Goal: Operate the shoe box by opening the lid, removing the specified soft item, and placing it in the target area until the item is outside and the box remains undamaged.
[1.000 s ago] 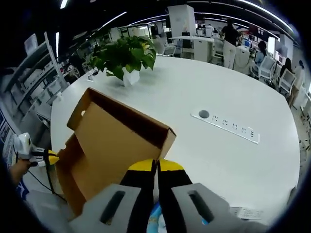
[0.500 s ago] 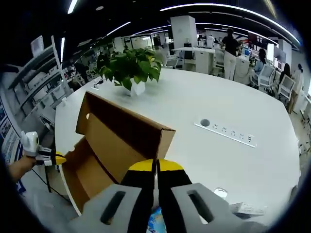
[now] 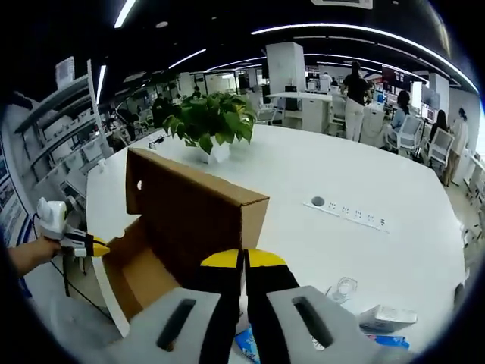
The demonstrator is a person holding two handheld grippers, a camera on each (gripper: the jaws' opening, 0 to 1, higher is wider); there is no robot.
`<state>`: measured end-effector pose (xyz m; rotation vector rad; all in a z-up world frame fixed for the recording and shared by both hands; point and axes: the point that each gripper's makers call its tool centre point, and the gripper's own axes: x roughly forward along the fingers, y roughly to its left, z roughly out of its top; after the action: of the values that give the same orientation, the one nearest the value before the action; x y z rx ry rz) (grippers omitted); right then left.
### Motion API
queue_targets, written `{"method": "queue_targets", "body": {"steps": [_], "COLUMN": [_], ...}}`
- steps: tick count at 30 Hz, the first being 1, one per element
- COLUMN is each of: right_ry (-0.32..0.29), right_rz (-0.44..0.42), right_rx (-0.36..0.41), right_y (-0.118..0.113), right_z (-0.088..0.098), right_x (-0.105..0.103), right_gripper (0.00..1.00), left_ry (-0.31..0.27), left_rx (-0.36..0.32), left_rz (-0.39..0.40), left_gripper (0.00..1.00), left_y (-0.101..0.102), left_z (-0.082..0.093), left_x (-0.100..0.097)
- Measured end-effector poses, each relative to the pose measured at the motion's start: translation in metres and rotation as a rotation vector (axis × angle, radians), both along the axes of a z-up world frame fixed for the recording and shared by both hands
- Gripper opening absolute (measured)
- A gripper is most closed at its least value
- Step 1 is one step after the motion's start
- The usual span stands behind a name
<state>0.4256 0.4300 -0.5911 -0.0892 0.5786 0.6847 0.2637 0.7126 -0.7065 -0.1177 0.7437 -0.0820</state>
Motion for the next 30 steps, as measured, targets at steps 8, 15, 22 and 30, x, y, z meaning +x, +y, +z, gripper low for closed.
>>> {"method": "queue_targets", "body": {"steps": [8,15,22,30], "right_ry": [-0.054,-0.072,-0.081,-0.085], "right_rz": [-0.009,-0.028,-0.034,-0.041], "right_rx": [0.005,0.036,0.052,0.063], "right_y": [0.0,-0.001,-0.001,-0.001], "right_z": [0.003,0.004,0.002,-0.003], "right_x": [-0.019,-0.033,-0.05,-0.068], "right_gripper": [0.0,0.0,0.0,0.0], "left_ry": [-0.007,-0.007,-0.007,-0.01], "left_rx": [0.01,0.007,0.014,0.012], "left_rz": [-0.008,-0.012,-0.016,-0.017], "left_gripper": [0.04,0.04,0.04,0.04], "left_y": [0.0,0.0,0.0,0.001], "left_z": [0.0,0.001,0.001,0.001], "left_x": [0.0,0.001,0.001,0.001]}}
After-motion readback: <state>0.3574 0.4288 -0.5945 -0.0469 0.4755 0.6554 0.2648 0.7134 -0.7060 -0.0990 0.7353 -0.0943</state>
